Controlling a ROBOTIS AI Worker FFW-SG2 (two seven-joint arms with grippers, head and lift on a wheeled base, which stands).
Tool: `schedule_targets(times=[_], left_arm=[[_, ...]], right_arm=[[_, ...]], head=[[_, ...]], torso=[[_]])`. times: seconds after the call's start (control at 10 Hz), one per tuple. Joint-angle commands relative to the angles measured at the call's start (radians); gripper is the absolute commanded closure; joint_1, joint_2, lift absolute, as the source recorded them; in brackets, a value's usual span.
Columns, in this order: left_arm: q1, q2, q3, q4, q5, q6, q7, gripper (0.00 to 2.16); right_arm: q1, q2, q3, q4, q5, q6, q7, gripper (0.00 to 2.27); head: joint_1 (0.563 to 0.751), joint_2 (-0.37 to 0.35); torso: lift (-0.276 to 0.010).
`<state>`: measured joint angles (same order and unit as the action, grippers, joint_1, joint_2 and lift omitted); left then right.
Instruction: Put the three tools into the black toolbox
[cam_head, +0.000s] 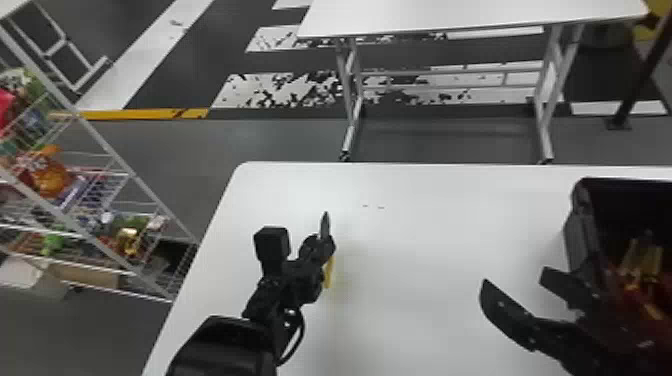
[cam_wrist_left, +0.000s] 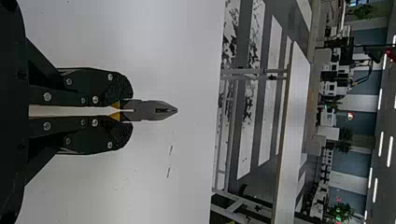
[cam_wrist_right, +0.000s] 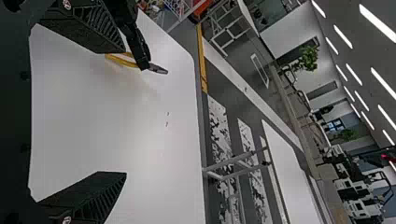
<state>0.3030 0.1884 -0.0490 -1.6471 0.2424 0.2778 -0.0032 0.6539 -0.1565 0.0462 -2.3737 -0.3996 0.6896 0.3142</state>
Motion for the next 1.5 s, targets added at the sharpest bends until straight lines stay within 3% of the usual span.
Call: schedule_targets(times=[0.0,0.3,0.5,0.7,1.1,1.4], left_arm=[[0.045,0.003,0.001,-0.102,0.0,0.019,0.003,1.38],[0.119,0.009,-0.008,-0.296,0.011,0.111,-0.017,1.39],[0.128,0.011,0.018,-0.399,0.064,0.268,-0.136,1.38],[0.128,0.008,0.06,-0.438,0.146,0.363,-0.255,1.38],[0.128,0.003,0.074,-0.461,0.17,0.381,-0.308,1.38],[0.111,0.0,0.1,-0.461,0.249,0.421,-0.385,1.38]], right_arm=[[-0.005,0.0,0.001,0.002,0.002,0.003,-0.001,0.06],[-0.013,0.0,0.004,0.004,0.004,0.022,-0.006,0.06],[-0.022,-0.002,0.004,0.007,-0.002,0.064,-0.003,0.06],[-0.028,-0.002,0.004,0.007,-0.004,0.092,0.003,0.06],[-0.043,-0.003,0.012,0.022,0.001,0.138,0.019,0.06],[-0.073,-0.005,0.024,0.027,0.002,0.215,0.039,0.06]], head=[[0.695,0.238],[0.695,0.218],[0.695,0.181],[0.695,0.146],[0.695,0.119],[0.695,0.122]], torso=[[-0.051],[-0.051],[-0.051],[-0.051],[-0.051],[-0.051]])
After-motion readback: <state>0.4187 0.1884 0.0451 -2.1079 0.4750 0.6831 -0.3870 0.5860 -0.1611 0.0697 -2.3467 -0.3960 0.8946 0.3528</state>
